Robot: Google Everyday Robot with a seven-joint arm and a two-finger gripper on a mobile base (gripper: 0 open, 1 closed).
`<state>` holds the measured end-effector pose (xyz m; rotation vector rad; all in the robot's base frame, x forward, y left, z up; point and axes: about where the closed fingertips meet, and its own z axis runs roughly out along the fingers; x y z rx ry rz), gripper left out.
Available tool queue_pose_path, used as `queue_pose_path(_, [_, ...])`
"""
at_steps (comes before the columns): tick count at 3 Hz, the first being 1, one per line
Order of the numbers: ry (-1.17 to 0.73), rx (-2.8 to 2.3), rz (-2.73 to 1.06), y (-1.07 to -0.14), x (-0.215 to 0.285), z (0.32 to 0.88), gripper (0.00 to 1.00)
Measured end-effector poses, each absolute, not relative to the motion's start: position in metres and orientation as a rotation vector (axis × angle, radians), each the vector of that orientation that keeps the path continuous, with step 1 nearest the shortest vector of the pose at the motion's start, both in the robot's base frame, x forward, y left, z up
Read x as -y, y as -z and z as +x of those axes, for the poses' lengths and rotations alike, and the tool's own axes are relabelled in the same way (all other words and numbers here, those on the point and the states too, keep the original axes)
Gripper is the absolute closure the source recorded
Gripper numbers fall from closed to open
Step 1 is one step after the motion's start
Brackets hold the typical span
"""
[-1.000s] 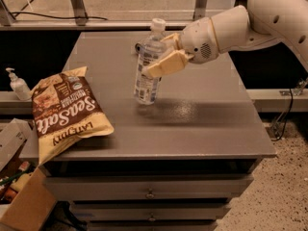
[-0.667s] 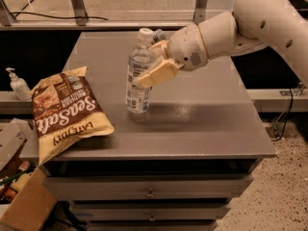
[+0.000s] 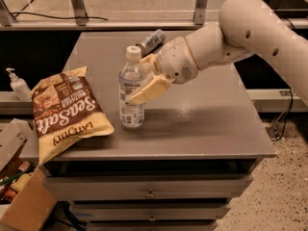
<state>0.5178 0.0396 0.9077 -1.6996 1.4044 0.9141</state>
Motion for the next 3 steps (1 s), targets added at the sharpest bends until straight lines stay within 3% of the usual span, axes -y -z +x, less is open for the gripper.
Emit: queue_pose_path(3, [-0.928, -1.372, -1.751, -0.8991, -0.0462, 0.5066, 1.0])
